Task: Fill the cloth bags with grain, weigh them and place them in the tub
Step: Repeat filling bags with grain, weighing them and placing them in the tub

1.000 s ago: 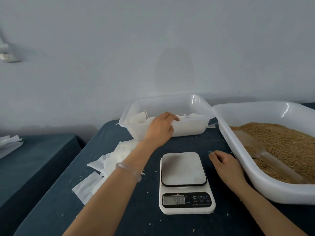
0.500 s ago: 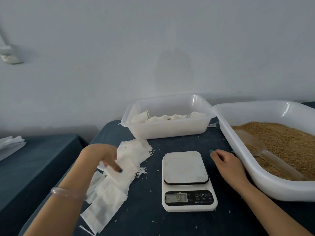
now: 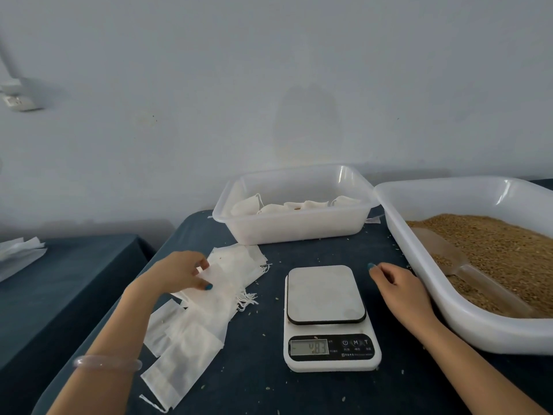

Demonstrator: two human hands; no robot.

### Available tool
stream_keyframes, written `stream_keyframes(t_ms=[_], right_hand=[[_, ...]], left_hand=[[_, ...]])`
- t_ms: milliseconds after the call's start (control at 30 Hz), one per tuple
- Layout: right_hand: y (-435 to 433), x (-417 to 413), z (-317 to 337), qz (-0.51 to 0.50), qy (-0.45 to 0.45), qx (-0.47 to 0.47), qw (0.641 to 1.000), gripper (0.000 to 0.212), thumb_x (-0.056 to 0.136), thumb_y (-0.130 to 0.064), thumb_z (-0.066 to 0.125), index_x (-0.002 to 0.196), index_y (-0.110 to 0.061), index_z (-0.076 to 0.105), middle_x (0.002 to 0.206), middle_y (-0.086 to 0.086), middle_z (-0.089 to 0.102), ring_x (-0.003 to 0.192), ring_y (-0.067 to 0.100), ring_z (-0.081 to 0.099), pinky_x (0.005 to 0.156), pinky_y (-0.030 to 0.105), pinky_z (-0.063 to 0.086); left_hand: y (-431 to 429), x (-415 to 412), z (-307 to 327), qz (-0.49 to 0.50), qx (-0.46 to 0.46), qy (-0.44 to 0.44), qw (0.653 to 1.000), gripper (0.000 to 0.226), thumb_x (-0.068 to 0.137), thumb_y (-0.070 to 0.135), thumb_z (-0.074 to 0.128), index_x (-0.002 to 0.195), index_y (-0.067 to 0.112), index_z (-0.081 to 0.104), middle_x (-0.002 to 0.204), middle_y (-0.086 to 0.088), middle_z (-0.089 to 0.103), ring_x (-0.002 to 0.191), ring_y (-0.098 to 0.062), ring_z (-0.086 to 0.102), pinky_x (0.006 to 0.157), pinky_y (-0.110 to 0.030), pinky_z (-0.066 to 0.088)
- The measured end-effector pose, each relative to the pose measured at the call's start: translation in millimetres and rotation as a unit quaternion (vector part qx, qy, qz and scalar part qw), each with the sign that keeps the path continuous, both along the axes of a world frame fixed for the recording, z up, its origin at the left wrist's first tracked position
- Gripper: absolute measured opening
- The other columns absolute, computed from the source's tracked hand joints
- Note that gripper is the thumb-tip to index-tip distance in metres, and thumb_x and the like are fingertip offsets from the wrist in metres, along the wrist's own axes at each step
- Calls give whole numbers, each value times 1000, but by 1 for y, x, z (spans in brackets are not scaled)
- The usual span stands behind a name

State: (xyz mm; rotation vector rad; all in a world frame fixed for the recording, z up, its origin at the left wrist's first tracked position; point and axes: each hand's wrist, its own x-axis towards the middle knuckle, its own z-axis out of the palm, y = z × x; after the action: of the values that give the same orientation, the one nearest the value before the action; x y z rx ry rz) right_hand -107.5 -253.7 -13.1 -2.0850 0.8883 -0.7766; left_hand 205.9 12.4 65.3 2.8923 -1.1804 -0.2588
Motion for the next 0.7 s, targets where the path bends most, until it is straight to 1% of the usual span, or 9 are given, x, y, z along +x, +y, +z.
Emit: stream_keyframes(t_ms=[67, 133, 200, 267, 367, 433, 533, 633, 700], right_hand=[[0, 0, 0, 2, 0, 3, 1000, 43, 98, -38, 51, 64, -12, 49, 52, -2, 43, 50, 12, 44, 52, 29, 33], [1, 0, 1, 1, 1, 4, 1000, 43, 98, -38, 51, 65, -11, 50, 53, -1, 44, 50, 13, 45, 53, 29, 34], [1, 0, 0, 0, 4, 3, 1000, 42, 98, -38, 51, 66, -11, 52, 53, -1, 45, 51, 13, 46, 52, 29, 34], [0, 0, 0, -1, 4, 2, 1000, 42, 98, -37, 52, 65, -12, 51, 53, -2, 45, 50, 12, 45, 52, 28, 33], [0, 1, -1, -2, 3, 5, 1000, 42, 98, -37, 52, 65, -12, 51, 52, -3, 44, 49, 11, 44, 52, 28, 33], [-1, 1, -1, -1, 0, 8, 1000, 41, 98, -37, 52, 65, -12, 51, 52, -3, 44, 49, 11, 44, 51, 28, 33], [-1, 1, -2, 2, -1, 6, 1000, 42, 98, -37, 52, 64, -14, 50, 50, -3, 42, 47, 10, 43, 51, 28, 33], [-1, 1, -2, 4, -6, 2, 1000, 42, 98, -37, 52, 65, -12, 51, 52, -3, 43, 48, 11, 43, 51, 28, 32], [0, 0, -1, 9, -22, -2, 1000, 40, 98, -37, 52, 68, -10, 55, 54, -1, 46, 51, 12, 45, 52, 30, 33]], left_hand=[[0, 2, 0, 8, -3, -26, 1000, 20, 88, 43, 68, 94, 29, 56, 92, 12, 57, 89, -13, 54, 73, -28, 40], [1, 3, 1, 19, -24, -20, 999, 21, 95, 40, 60, 91, 20, 65, 90, 6, 64, 88, -17, 58, 73, -28, 41], [4, 3, 2, 25, -56, 4, 998, 23, 98, 36, 57, 90, 20, 71, 91, 4, 68, 88, -18, 60, 76, -26, 42], [7, 4, 2, 39, -104, 17, 994, 25, 97, 35, 59, 89, 15, 73, 90, -4, 71, 84, -20, 59, 79, -31, 45], [6, 3, 2, 62, -208, 27, 976, 35, 98, 34, 58, 85, 2, 64, 77, -15, 61, 72, -25, 52, 68, -35, 45], [-1, -2, 3, 64, -273, 36, 959, 39, 98, 32, 58, 74, 3, 51, 66, -8, 46, 64, -22, 42, 60, -32, 34], [-18, -17, 2, 45, -369, 93, 924, 39, 98, 32, 60, 73, 5, 47, 66, -4, 40, 63, -17, 35, 62, -32, 26], [-42, -43, -3, 26, -424, 158, 891, 39, 100, 31, 57, 81, -2, 49, 72, -3, 43, 66, -15, 39, 65, -32, 30], [-62, -66, -6, 11, -441, 182, 879, 35, 100, 28, 57, 78, 5, 44, 66, 0, 41, 56, -12, 39, 58, -29, 34]])
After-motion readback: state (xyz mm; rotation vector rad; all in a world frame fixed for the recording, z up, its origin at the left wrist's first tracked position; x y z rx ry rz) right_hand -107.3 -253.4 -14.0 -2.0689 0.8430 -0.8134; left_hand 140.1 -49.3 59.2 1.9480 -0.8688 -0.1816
